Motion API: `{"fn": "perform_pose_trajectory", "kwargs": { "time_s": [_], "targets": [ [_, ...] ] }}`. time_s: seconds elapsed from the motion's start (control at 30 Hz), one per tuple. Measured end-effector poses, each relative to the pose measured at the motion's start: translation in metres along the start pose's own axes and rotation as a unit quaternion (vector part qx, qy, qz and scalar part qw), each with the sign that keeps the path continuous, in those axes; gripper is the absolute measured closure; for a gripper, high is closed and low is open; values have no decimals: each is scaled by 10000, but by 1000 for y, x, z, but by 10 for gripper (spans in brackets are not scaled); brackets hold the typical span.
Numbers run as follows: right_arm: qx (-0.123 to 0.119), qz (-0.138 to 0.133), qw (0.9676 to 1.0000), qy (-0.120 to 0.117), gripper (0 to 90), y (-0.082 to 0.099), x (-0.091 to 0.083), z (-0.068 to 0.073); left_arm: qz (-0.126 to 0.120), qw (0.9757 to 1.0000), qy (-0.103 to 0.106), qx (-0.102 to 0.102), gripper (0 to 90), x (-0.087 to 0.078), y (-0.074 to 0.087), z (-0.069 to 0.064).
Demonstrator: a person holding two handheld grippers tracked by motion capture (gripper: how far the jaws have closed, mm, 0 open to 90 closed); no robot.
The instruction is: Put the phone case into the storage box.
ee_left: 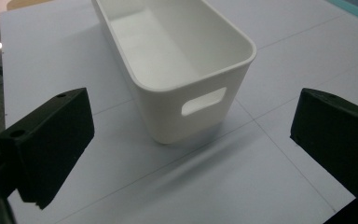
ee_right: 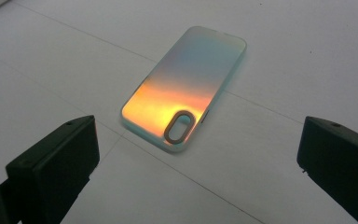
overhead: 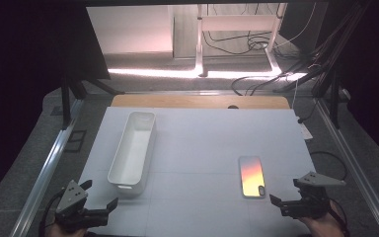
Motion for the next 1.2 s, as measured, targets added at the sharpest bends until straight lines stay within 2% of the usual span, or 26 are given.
{"fn": "perform_pose_trajectory", "kwargs": {
  "time_s": [0.13,0.4,0.67,0.87,1.2],
  "targets": [
    [-53,39,10000,-18,0,-1,2,3,-49,10000,24,-33,1,-1,0,0],
    [-90,125,9999,23,0,-3,4,3,-15,10000,23,52,1,0,0,-1],
    [125,168,9998,-6,0,-8,10,1,10,10000,9,89,1,0,0,-2],
    [-28,142,9999,76,0,-13,14,-1,-1,10000,29,75,1,0,0,-2],
    [-58,214,9997,82,0,-17,20,-1,-10,10000,27,40,1,0,0,-1]
  ]
}}
Point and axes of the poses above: each handheld gripper's, and its own axes: x roughly forward along the jaws, y roughly out of its underside, z roughly to its left, the point moved 6 cm from there along x, roughly forward along the jaws, and after that the axes turned 15 degrees about y, right-handed, at the moved point
